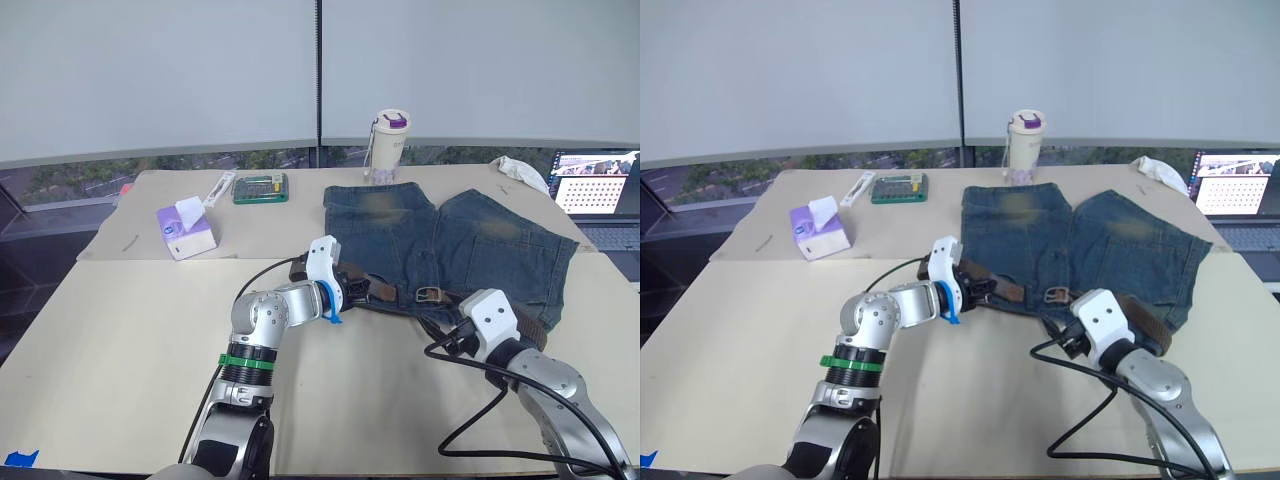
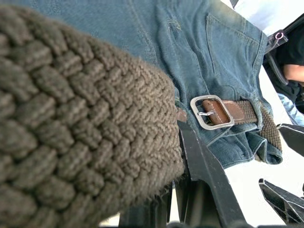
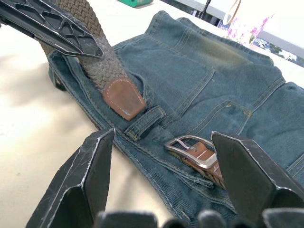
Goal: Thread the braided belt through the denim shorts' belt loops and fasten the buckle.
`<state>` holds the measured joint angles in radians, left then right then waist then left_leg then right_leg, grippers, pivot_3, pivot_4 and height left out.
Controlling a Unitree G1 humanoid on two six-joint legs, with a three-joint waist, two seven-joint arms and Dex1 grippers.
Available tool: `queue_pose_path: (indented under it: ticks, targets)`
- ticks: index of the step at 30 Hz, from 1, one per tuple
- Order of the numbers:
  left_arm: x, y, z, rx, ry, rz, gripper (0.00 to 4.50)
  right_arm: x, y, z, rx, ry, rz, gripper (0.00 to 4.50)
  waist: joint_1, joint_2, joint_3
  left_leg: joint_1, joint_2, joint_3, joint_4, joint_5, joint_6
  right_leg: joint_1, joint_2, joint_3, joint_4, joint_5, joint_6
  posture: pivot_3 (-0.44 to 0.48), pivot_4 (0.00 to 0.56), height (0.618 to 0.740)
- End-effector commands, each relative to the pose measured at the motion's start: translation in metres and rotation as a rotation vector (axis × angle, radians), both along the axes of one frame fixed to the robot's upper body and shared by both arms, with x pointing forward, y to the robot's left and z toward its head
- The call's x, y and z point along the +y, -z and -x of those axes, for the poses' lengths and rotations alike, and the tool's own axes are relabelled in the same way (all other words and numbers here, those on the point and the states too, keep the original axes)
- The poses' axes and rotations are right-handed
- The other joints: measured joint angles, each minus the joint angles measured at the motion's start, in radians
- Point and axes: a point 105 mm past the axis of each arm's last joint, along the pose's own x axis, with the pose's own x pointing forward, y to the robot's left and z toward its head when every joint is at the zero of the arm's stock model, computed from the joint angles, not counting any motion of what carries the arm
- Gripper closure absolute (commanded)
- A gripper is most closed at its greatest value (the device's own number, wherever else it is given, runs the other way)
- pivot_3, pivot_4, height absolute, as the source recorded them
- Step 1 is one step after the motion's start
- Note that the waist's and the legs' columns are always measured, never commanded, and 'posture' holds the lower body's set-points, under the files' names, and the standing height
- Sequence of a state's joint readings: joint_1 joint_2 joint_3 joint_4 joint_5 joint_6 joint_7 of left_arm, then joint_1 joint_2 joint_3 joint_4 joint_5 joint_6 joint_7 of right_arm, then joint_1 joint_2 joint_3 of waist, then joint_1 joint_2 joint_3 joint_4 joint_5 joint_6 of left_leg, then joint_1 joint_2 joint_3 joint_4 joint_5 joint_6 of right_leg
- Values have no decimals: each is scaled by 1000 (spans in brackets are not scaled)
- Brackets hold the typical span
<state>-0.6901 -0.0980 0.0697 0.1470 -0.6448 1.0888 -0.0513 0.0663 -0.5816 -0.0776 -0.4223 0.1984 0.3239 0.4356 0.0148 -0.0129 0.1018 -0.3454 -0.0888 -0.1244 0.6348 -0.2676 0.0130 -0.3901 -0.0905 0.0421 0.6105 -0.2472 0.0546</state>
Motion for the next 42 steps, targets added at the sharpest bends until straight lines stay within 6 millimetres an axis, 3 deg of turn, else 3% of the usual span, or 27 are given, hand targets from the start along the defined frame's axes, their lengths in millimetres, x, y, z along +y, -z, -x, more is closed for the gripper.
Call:
queue_pose_path:
  ticks: [1, 14, 23, 33, 42]
  targets:
    - [-9, -17, 0, -61, 19, -17, 4500, 2, -18, 0, -84, -10, 4, 918, 0, 0, 0, 0, 0, 0, 0, 0, 0, 0, 0, 0, 0, 0, 0, 0, 150, 740]
    - [-24, -4, -2, -30, 23, -34, 4500, 4, -17, 1, -89, 4, -12, 918, 1, 0, 0, 0, 0, 0, 0, 0, 0, 0, 0, 0, 0, 0, 0, 0, 150, 740]
    - [-56, -1, 15, 15, 147, 38, 4500, 2, -16, 0, -83, 10, -11, 918, 5, 0, 0, 1, 0, 0, 0, 0, 0, 1, 0, 0, 0, 0, 0, 0, 150, 740]
    - [-77, 3, 23, 16, 187, 53, 4500, 3, 3, 7, 58, -12, 6, 918, 11, 0, 0, 1, -1, 0, 1, 0, 0, 1, -1, 0, 0, 0, 0, 0, 150, 740]
    - [-95, 0, 32, 35, 242, 107, 4500, -12, 14, 3, 123, 37, 98, 918, 14, 0, 0, 1, -1, 0, 1, 0, 1, 2, -1, 0, 0, 0, 0, 0, 150, 740]
